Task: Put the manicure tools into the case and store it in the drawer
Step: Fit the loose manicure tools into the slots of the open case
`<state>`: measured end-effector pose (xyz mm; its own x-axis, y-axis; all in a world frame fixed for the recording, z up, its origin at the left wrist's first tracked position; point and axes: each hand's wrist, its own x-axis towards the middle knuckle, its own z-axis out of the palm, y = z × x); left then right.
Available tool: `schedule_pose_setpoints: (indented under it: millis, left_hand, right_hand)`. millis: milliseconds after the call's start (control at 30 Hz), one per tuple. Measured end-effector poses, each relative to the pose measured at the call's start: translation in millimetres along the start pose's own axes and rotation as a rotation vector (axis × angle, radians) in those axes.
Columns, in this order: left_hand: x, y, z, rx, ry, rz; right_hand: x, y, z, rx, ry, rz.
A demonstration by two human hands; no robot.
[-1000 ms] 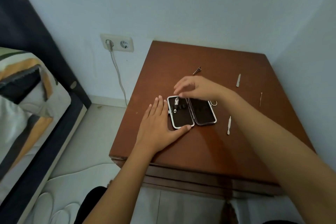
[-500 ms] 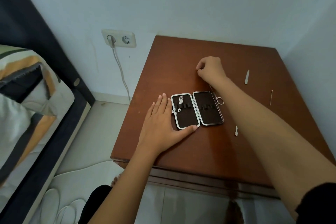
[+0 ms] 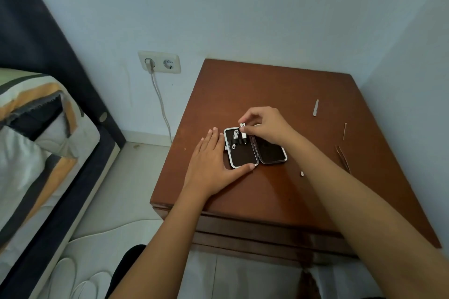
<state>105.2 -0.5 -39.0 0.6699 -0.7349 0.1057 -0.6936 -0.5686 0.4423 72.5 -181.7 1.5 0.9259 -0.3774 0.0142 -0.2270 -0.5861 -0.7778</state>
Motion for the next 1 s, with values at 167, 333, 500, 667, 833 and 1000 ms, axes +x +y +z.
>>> schedule_pose_setpoints:
  millis: [167, 333, 500, 667, 833, 1000]
  left_hand:
    - [-0.7, -0.1, 0.2, -0.003, -0.01, -0.002]
    - [0.2, -1.4, 1.0, -0.01, -0.007, -0.001]
    - [0.4, -2.8, 2.6, -0.011, 0.0, 0.01]
    - [1.2, -3.2, 3.8, 0.001, 0.002, 0.011]
    - [1.0, -3.5, 3.6, 0.002, 0.004, 0.011]
    - [0.3, -2.7, 3.6, -0.016, 0.019, 0.012]
  right_hand:
    - [-8.2, 5.1, 4.7, -0.165, -0.041, -0.109]
    - [-16.3, 7.6, 6.0, -0.195, 0.005, -0.165]
    - [-18.2, 4.0, 12.3, -0.354, -0.043, -0.25]
    - [-20.5, 1.7, 15.8, -0.367, -0.069, -0.302]
    - [-25.7, 9.2, 17.3, -0.366, -0.037, -0.305]
    - [-36.9, 13.6, 18.5, -0.292, -0.024, -0.288]
